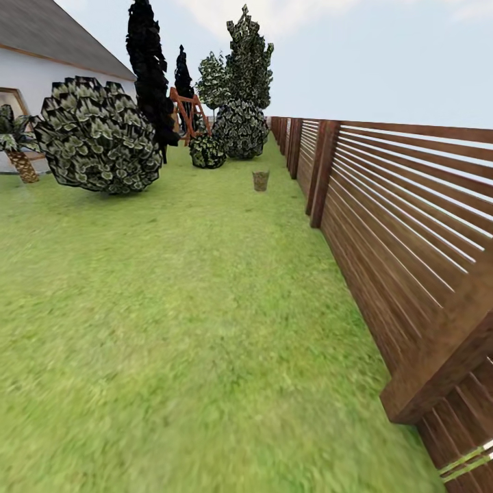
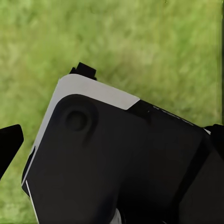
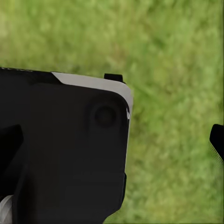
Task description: Take the three Easter eggs out of the wicker basket on the lawn in the garden, then place them on the lawn next to a single tree (choose any tree) so that all three eggs are next to the same tree and none are left in the basket.
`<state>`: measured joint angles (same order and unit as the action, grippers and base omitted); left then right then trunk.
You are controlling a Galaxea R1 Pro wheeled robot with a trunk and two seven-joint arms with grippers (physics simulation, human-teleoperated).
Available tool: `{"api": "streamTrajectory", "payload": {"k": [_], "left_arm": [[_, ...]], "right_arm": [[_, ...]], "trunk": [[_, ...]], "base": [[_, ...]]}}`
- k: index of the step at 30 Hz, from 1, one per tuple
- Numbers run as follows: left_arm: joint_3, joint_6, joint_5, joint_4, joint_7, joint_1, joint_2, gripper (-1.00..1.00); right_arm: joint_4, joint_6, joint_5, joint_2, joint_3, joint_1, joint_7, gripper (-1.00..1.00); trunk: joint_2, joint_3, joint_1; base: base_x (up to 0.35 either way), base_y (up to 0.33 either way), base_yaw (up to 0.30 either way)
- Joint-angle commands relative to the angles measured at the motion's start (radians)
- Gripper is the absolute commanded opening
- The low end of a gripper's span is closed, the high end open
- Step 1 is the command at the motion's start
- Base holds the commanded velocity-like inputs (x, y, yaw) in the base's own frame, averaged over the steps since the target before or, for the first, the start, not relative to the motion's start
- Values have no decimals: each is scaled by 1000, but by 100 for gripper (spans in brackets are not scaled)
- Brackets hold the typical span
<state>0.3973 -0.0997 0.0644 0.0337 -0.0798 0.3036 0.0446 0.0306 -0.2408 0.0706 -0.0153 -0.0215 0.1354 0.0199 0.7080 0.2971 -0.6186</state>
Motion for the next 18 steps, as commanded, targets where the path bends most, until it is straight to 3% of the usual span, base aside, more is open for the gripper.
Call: {"api": "streamTrajectory", "payload": {"k": [1, 18], "left_arm": [[0, 0, 0, 0, 0, 0, 0, 100], [0, 0, 0, 0, 0, 0, 1, 100]], "right_arm": [[0, 0, 0, 0, 0, 0, 0, 100], [0, 0, 0, 0, 0, 1, 0, 100]], "trunk": [[0, 0, 0], [0, 0, 0]], "base": [[333, 0, 0], [333, 0, 0]]}}
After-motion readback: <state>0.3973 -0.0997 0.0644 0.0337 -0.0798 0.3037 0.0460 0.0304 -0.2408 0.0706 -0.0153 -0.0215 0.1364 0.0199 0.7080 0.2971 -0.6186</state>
